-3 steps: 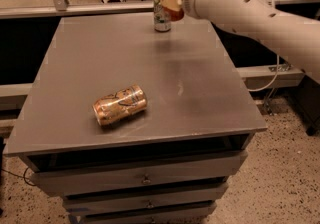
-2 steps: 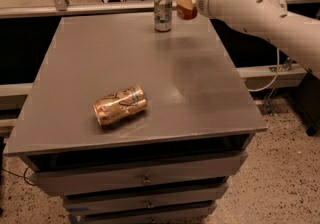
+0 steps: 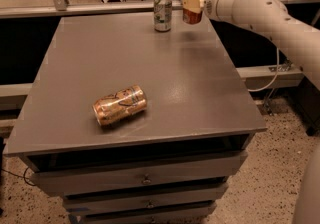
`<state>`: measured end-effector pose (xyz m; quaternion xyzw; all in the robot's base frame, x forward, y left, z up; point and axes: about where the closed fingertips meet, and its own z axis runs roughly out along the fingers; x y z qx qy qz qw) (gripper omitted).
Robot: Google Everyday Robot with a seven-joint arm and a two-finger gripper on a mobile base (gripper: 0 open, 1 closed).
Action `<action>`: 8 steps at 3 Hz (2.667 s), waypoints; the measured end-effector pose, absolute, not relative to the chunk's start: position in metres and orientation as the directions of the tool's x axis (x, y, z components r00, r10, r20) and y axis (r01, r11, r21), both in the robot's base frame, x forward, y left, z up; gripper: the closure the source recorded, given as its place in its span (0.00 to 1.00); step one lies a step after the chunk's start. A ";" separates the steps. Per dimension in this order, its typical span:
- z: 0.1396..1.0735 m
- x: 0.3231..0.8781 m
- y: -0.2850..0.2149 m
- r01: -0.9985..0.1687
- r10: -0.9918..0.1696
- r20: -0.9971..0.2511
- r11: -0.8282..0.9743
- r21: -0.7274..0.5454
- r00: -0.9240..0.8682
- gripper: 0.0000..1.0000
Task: Move coke can near 7up can
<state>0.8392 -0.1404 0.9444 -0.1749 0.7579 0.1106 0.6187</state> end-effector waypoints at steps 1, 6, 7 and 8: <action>0.932 0.855 -0.134 -0.455 -0.119 -0.973 0.890 -0.017 -0.196 1.00; 0.895 0.866 -0.100 -0.619 -0.128 -0.965 0.784 0.042 -0.228 0.13; 0.889 0.865 -0.096 -0.628 -0.126 -0.964 0.777 0.050 -0.233 0.00; 0.885 0.857 -0.097 -0.628 -0.125 -0.962 0.776 0.058 -0.243 0.00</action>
Offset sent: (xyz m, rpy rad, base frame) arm 0.0267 0.0119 -0.0344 0.0377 0.0918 0.1651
